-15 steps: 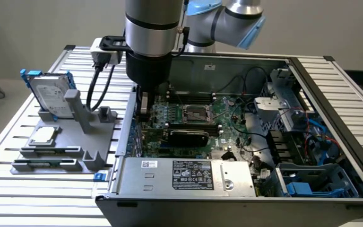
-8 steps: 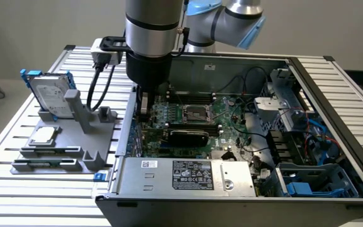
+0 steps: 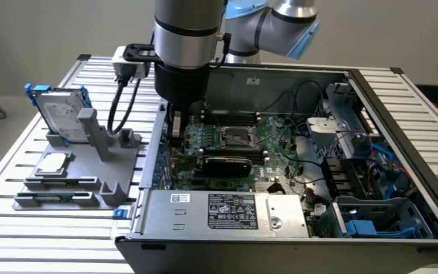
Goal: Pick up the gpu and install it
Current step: 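Press down on the gpu until it lock into place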
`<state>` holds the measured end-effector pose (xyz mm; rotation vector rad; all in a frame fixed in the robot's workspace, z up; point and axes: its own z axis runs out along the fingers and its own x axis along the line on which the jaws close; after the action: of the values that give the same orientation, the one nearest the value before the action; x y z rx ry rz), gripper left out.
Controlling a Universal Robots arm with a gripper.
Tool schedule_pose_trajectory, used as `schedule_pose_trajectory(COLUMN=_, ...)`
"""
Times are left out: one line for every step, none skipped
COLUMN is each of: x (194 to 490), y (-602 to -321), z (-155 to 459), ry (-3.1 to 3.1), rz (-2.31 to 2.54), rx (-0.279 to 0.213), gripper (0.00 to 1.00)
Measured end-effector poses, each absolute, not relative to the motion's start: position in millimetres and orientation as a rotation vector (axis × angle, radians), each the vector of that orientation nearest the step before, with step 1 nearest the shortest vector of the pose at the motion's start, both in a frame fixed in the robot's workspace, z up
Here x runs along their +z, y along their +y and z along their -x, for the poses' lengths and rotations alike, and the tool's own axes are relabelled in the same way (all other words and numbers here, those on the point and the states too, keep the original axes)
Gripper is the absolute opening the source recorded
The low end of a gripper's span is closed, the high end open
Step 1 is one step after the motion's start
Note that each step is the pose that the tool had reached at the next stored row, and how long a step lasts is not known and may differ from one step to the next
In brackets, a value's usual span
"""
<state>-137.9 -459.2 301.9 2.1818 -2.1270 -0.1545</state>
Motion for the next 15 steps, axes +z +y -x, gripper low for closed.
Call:
schedule_pose_trajectory(x=301.7, y=-459.2, z=137.9, ry=-2.127, rz=-2.182, rx=-0.154, gripper=0.11)
schedule_pose_trajectory(x=301.5, y=-459.1, z=137.9, ry=-2.127, rz=-2.182, rx=-0.154, gripper=0.11)
schedule_pose_trajectory(x=301.1, y=-459.0, z=138.0, ry=-2.127, rz=-2.182, rx=-0.154, gripper=0.11)
schedule_pose_trajectory(x=300.7, y=-458.9, z=138.1, ry=-2.127, rz=-2.182, rx=-0.154, gripper=0.11)
schedule_pose_trajectory(x=300.5, y=-458.8, z=138.4, ry=-2.127, rz=-2.182, rx=-0.154, gripper=0.11)
schedule_pose_trajectory(x=300.3, y=-458.5, z=138.7, ry=-2.127, rz=-2.182, rx=-0.154, gripper=0.11)
schedule_pose_trajectory(x=300.3, y=-458.3, z=138.8, ry=-2.127, rz=-2.182, rx=-0.154, gripper=0.11)
schedule_pose_trajectory(x=300.2, y=-458.0, z=139.0, ry=-2.127, rz=-2.182, rx=-0.155, gripper=0.11)
schedule_pose_trajectory(x=300.2, y=-457.7, z=139.2, ry=-2.127, rz=-2.182, rx=-0.155, gripper=0.11)
schedule_pose_trajectory(x=300.1, y=-457.6, z=139.2, ry=-2.127, rz=-2.182, rx=-0.155, gripper=0.11)
schedule_pose_trajectory(x=300.0, y=-457.3, z=139.4, ry=-2.127, rz=-2.182, rx=-0.155, gripper=0.11)
schedule_pose_trajectory(x=299.9, y=-457.0, z=139.6, ry=-2.127, rz=-2.182, rx=-0.155, gripper=0.11)
schedule_pose_trajectory(x=299.8, y=-456.9, z=139.7, ry=-2.127, rz=-2.182, rx=-0.155, gripper=0.11)
schedule_pose_trajectory(x=299.7, y=-456.7, z=139.9, ry=-2.127, rz=-2.182, rx=-0.155, gripper=0.11)
schedule_pose_trajectory(x=299.6, y=-456.6, z=140.1, ry=-2.127, rz=-2.181, rx=-0.155, gripper=0.11)
